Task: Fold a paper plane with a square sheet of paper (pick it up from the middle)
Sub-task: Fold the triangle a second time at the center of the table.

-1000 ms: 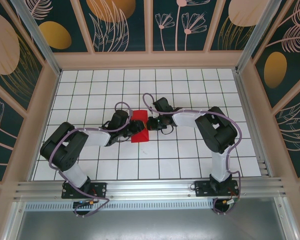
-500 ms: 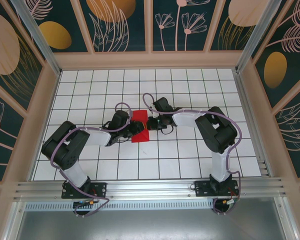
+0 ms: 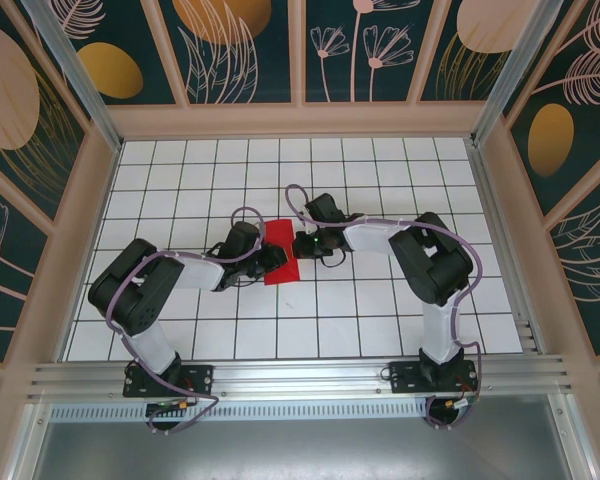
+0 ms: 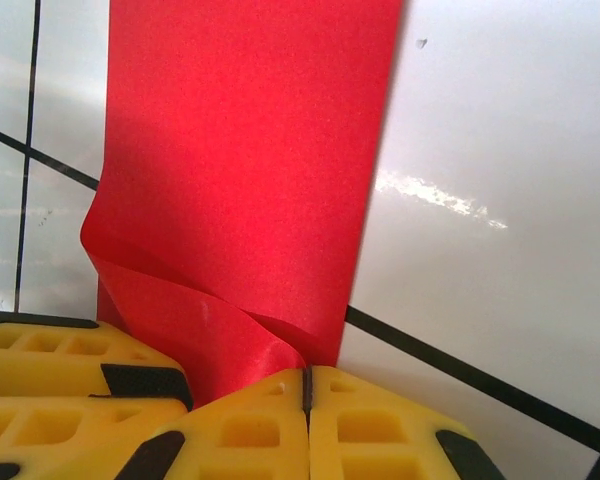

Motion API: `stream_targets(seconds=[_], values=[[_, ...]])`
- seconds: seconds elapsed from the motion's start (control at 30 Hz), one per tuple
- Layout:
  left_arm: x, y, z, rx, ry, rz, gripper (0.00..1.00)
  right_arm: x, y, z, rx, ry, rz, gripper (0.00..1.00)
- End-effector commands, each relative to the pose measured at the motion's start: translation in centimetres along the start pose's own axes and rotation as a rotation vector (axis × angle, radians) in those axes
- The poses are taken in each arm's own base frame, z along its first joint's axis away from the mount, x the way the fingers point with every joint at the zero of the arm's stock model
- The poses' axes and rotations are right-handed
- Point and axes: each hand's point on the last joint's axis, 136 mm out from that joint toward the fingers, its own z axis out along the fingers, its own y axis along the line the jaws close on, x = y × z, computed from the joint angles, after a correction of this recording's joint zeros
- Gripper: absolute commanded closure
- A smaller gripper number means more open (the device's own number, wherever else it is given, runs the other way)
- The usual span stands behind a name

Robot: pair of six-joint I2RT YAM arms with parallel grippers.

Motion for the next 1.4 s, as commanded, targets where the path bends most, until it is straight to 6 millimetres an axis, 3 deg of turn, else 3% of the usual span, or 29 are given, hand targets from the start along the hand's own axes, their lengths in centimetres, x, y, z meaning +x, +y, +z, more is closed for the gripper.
stream_targets(seconds=[0.0,0.2,0.43,0.67,0.87,1.13,1.37], values=[[0.4,1.1,0.4,-0.057,0.019,0.004,0.81,-1.1,0.4,0.3,0.002,-0.031,-0.004,0.93],[0.3,1.9,0.4,-0.1,0.015,-0.005,0.83,-2.0,0.9,-0.1,-0.003,-0.053,-0.001,0.9],[0.1,3.5,0.2,-0.186,-0.006,-0.037,0.86,-3.1,1.7,-2.7,0.008,-0.124,0.008,0.74],[-0.2,3.9,0.1,-0.21,-0.026,-0.056,0.87,0.2,1.7,-3.8,-0.032,-0.072,0.017,0.74],[-0.3,3.9,0.2,-0.207,-0.035,-0.07,0.87,3.4,2.0,-2.9,-0.094,0.027,0.003,0.74],[-0.2,3.8,0.3,-0.2,-0.03,-0.071,0.86,3.8,3.0,-2.2,-0.153,0.056,-0.011,0.74],[-0.3,3.7,0.3,-0.195,-0.029,-0.07,0.86,4.3,2.6,-1.6,-0.152,0.08,0.0,0.76]])
